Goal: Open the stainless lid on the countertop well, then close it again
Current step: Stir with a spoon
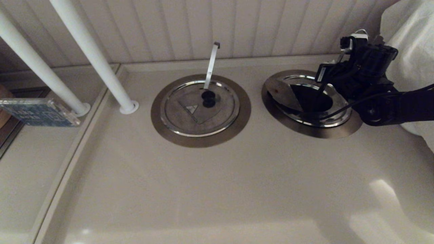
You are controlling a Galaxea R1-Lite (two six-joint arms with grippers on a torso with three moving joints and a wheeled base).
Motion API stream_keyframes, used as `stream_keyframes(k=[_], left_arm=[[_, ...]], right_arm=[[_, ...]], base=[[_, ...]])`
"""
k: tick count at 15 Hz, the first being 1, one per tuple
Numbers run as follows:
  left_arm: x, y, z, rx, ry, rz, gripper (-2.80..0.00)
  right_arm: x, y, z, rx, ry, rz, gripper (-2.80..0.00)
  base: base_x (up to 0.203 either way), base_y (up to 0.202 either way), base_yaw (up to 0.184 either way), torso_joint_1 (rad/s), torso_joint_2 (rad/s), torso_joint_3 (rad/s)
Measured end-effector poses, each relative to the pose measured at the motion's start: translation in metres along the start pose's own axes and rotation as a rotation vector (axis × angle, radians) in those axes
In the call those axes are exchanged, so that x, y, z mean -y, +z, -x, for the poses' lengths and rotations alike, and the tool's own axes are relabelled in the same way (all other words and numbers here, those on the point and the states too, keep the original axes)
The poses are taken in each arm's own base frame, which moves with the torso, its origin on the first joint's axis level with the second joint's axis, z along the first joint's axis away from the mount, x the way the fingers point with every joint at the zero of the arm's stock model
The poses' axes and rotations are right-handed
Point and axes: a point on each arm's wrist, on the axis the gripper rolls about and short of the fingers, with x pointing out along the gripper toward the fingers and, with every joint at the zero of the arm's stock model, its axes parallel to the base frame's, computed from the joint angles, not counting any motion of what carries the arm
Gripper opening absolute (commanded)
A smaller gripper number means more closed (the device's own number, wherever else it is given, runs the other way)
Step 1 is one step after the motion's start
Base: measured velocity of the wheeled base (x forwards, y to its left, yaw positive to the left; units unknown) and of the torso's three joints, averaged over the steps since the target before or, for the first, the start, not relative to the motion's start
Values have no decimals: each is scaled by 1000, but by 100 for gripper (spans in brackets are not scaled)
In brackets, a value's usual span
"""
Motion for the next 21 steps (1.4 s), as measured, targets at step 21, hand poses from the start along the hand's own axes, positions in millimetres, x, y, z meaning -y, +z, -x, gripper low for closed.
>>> stream_keyframes(k=[21], left_arm=[[0, 0, 0, 0, 0, 0, -280]], right_arm=[[2, -5, 5, -50, 58, 11, -280]], base=[[0, 0, 0, 0, 0, 0]])
